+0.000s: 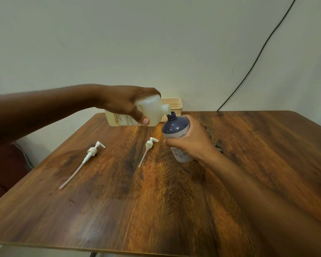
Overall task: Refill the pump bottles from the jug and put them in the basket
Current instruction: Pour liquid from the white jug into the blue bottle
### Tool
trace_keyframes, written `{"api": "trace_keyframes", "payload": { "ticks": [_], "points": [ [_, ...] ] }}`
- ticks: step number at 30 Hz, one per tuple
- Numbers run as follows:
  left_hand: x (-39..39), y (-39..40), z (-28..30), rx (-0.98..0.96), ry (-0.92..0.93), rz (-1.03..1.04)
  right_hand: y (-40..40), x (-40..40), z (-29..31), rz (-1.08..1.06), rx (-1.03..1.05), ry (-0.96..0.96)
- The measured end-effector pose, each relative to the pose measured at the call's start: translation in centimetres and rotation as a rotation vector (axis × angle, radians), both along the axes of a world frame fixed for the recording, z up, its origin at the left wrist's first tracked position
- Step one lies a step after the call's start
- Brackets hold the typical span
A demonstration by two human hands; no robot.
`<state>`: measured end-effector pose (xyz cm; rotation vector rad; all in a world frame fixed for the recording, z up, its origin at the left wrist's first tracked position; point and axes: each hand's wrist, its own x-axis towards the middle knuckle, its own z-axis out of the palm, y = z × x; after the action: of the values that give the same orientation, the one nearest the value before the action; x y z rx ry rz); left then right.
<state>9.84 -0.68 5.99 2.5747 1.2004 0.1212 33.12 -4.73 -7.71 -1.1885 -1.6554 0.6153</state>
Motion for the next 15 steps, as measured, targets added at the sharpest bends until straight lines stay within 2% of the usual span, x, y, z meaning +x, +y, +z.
{"api": "trace_keyframes", "payload": {
  "ticks": [15],
  "points": [
    [0.1, -0.43, 0.45, -0.019, -0.001, 0.011, 0.14, -0.17, 0.09, -0.001, -0.002, 0.015]
  ]
}}
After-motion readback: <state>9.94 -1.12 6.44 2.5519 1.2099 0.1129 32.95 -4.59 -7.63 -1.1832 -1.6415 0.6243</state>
